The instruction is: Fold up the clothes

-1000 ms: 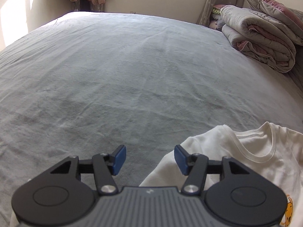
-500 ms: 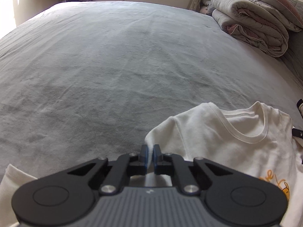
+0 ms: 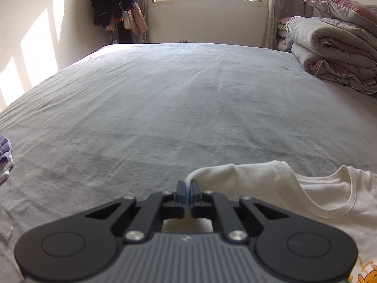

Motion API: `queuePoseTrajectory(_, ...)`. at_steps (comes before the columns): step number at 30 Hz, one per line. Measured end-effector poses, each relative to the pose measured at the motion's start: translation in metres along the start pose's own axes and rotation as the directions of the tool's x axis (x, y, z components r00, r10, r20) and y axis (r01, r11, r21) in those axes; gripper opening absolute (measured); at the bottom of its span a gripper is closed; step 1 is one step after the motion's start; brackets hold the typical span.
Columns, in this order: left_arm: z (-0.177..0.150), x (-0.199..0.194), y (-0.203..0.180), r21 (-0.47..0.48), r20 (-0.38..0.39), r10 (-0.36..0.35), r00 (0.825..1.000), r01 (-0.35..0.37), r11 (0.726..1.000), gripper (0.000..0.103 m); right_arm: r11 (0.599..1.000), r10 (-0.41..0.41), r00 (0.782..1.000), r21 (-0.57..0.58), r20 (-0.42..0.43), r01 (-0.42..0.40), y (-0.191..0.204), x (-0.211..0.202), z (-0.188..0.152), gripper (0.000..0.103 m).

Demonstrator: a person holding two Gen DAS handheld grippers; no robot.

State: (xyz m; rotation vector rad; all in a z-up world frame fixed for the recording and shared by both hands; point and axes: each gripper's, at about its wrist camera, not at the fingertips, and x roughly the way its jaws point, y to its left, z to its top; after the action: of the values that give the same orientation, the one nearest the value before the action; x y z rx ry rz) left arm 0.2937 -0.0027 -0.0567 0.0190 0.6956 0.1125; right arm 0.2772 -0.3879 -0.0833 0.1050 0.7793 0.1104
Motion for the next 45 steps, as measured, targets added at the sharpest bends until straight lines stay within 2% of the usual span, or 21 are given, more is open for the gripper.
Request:
queuePoseTrajectory(2, 0.000, 0.003, 0.000, -0.012, 0.001, 0.015, 1.000, -0.015, 1.000, 0.004, 1.000, 0.022, 1.000, -0.006, -0.007, -0.022, 0.001, 0.001, -0.001, 0.010)
queuePoseTrajectory(7, 0.009, 0.004, -0.005, -0.017, 0.040, 0.039, 0.998, -0.039, 0.999, 0.004, 0.998, -0.040, 0.997, -0.036, 0.071, 0.042, 0.005, -0.011, 0.002, 0.004)
queuePoseTrajectory(12, 0.019, 0.006, -0.016, 0.001, 0.091, 0.046, 0.995, -0.047, 0.999, 0.004, 0.990, -0.129, 0.979, -0.044, 0.157, 0.137, 0.012, -0.015, 0.006, 0.003)
queuePoseTrajectory(21, -0.002, 0.048, -0.030, 0.018, 0.034, 0.072, 0.997, -0.073, 0.997, 0.004, 0.977, -0.187, 0.976, -0.082, 0.111, 0.196, 0.011, 0.017, -0.002, 0.003)
queuePoseTrajectory(24, -0.010, 0.048, -0.034, 0.046, 0.047, 0.081, 0.996, -0.083, 0.996, 0.009, 0.977, -0.184, 0.978, -0.092, 0.103, 0.193, 0.012, 0.016, 0.000, 0.007)
queuePoseTrajectory(25, -0.011, 0.046, -0.036, 0.056, 0.052, 0.081, 0.995, -0.084, 0.995, 0.011, 0.979, -0.176, 0.979, -0.090, 0.098, 0.185, 0.012, 0.013, 0.002, 0.011)
queuePoseTrajectory(27, -0.009, 0.036, -0.036, 0.053, 0.049, 0.070, 0.996, -0.073, 0.996, 0.022, 0.982, -0.167, 0.982, -0.078, 0.092, 0.174, 0.014, 0.004, 0.005, 0.022)
queuePoseTrajectory(28, -0.008, 0.030, -0.035, 0.050, 0.052, 0.062, 0.997, -0.065, 0.997, 0.031, 0.983, -0.162, 0.982, -0.071, 0.097, 0.170, 0.015, -0.003, 0.005, 0.031)
queuePoseTrajectory(29, -0.007, 0.022, -0.035, 0.047, 0.059, 0.056, 0.997, -0.059, 0.997, 0.037, 0.984, -0.158, 0.982, -0.064, 0.102, 0.165, 0.016, -0.010, 0.006, 0.034)
queuePoseTrajectory(30, -0.006, 0.014, -0.035, 0.045, 0.064, 0.049, 0.997, -0.052, 0.998, 0.039, 0.985, -0.154, 0.982, -0.060, 0.106, 0.161, 0.017, -0.017, 0.006, 0.038)
queuePoseTrajectory(37, -0.012, -0.048, -0.022, -0.030, 0.059, -0.014, 0.998, 0.015, 0.999, 0.048, 0.993, -0.111, 0.988, -0.018, 0.103, 0.113, 0.023, -0.066, -0.002, 0.038)
queuePoseTrajectory(45, -0.034, -0.110, -0.014, -0.006, 0.065, -0.007, 0.998, 0.008, 1.000, 0.055, 0.994, -0.098, 0.991, -0.028, 0.095, 0.102, 0.037, -0.117, -0.026, 0.038)
